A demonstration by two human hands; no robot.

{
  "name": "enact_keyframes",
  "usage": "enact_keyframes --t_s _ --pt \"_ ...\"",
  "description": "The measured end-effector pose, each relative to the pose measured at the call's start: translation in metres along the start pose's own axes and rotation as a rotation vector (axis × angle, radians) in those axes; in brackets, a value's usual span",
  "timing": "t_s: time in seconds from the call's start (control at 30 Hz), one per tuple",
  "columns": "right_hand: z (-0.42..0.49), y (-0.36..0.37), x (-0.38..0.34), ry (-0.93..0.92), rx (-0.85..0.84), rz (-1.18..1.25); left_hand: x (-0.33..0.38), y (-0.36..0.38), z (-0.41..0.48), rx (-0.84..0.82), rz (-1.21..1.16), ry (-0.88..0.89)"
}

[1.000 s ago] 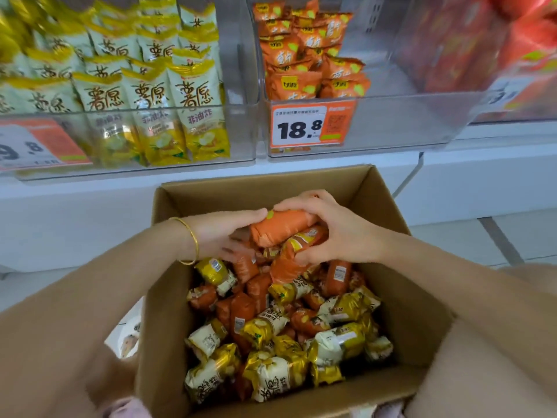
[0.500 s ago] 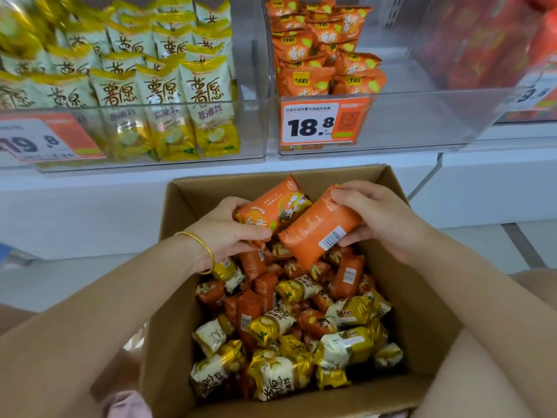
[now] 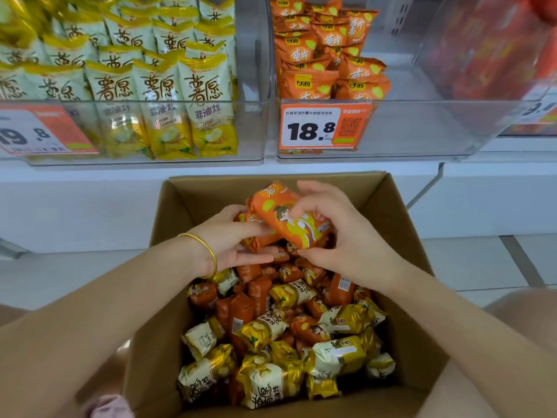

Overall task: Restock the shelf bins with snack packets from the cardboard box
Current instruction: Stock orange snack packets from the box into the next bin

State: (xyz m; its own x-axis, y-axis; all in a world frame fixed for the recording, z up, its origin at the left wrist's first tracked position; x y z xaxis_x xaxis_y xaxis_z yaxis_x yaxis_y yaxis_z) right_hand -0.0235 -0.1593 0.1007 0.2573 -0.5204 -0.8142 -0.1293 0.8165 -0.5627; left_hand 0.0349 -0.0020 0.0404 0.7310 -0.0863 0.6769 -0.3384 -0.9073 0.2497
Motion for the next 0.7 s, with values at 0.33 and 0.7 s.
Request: enact_keyframes --t_s 0.33,0.7 --pt "-0.001 0.026 0.009 0.159 0.043 0.302 -0.006 0.001 -0.004 0.001 0.088 0.033" --pt "0.001 -0.016 0.021 0.462 0.126 0.211 0.021 -0.002 -0.016 -0.007 0.665 0.163"
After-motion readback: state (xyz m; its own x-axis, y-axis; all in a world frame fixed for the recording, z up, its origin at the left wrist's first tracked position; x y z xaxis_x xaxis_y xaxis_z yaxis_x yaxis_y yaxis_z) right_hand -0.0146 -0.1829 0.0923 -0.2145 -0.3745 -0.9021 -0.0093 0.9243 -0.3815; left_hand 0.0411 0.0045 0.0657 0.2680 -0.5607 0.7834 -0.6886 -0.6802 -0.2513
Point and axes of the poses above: each hand's wrist, its own z-axis towards the middle knuckle, its own y-axis out of the palm, x = y × z, the point moved 5 cm from there along z, towards the middle knuckle, and after that the axes turned 3 degrees about -y, right-handed, at the moved point
